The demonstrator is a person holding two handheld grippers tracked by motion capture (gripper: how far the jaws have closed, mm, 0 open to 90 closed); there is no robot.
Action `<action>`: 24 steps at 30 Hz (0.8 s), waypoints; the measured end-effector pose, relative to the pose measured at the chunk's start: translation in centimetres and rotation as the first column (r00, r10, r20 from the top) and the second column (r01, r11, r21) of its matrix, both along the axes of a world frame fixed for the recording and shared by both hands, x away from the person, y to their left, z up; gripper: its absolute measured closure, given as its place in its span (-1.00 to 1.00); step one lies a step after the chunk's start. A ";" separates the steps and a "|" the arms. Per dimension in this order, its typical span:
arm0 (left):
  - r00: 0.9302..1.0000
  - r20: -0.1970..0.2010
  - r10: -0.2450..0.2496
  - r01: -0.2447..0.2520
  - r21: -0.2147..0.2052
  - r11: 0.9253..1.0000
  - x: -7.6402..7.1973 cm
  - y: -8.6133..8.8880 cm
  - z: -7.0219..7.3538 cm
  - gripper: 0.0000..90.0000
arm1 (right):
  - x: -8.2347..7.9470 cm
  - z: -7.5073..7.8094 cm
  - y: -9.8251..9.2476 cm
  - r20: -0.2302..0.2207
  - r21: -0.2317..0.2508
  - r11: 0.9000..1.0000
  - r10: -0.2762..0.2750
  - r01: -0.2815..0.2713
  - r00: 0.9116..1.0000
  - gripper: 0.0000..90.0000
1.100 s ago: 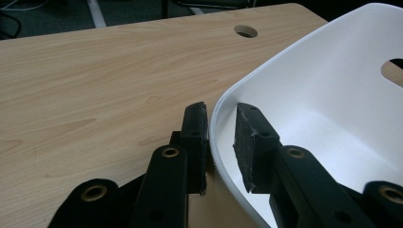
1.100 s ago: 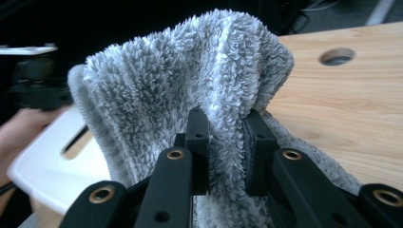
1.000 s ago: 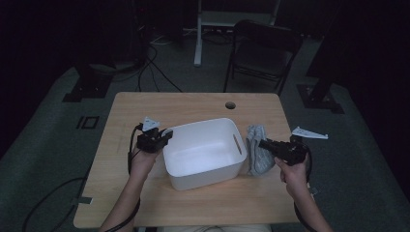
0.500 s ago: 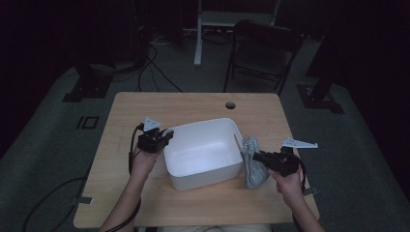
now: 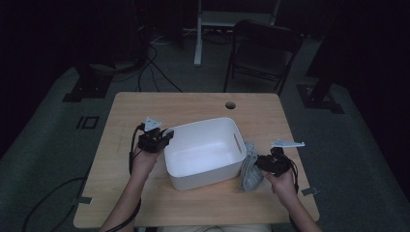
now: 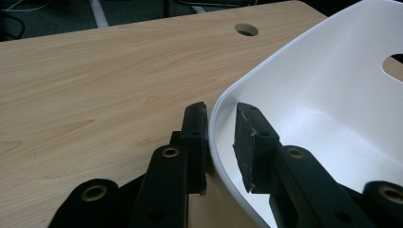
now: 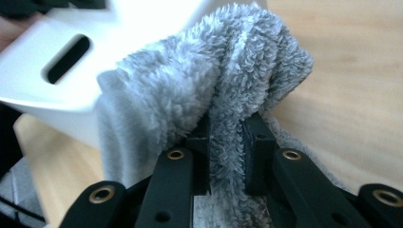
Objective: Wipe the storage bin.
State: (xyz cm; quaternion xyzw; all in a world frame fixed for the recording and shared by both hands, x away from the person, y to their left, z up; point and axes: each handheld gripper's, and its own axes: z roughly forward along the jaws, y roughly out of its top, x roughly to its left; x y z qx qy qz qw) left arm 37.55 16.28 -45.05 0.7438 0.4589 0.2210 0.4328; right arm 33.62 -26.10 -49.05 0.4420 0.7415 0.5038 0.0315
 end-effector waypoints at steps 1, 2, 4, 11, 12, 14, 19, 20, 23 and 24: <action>1.000 0.000 0.003 -0.003 0.000 1.000 0.0 0.0 0.0 0.66 | 0.5 -0.7 0.0 -0.029 -0.007 1.000 0.002 -0.002 1.000 0.71; 1.000 0.000 0.007 -0.007 0.001 1.000 0.0 -0.1 0.0 0.66 | 0.5 -0.7 0.0 -0.029 -0.007 1.000 0.002 -0.002 1.000 0.71; 1.000 0.000 0.009 -0.009 0.006 1.000 0.0 -0.1 0.0 0.66 | 1.1 -1.6 0.3 -0.057 -0.044 0.999 -0.001 -0.002 0.998 0.71; 1.000 0.000 0.000 0.000 -0.005 1.000 0.0 0.0 0.0 0.66 | 2.4 -2.9 0.1 -0.134 -0.030 0.999 0.014 -0.018 0.991 0.70; 1.000 0.001 -0.002 0.002 -0.008 1.000 0.0 0.0 0.0 0.66 | 2.4 -2.4 -0.1 -0.111 -0.018 1.000 0.013 -0.015 0.994 0.70; 1.000 0.000 -0.004 0.004 -0.005 1.000 0.0 0.0 0.0 0.66 | 2.7 -1.5 -0.3 -0.092 0.016 1.000 0.016 -0.014 0.996 0.70; 1.000 0.002 0.002 -0.002 -0.007 1.000 0.0 -0.1 0.0 0.66 | 3.8 -0.7 0.4 -0.061 -0.005 1.000 0.007 -0.008 0.998 0.71; 1.000 0.001 0.001 -0.001 -0.008 1.000 0.0 0.0 0.0 0.66 | 3.9 -1.0 0.5 -0.061 -0.017 1.000 0.003 -0.004 0.998 0.71; 1.000 0.000 0.004 -0.004 -0.007 1.000 0.0 -0.1 0.0 0.66 | 4.4 -2.3 0.8 -0.097 -0.042 0.999 0.000 -0.004 0.995 0.71; 1.000 0.000 0.004 -0.004 -0.007 1.000 0.0 -0.1 0.0 0.66 | 4.4 -2.3 0.8 -0.097 -0.042 0.999 0.000 -0.004 0.995 0.71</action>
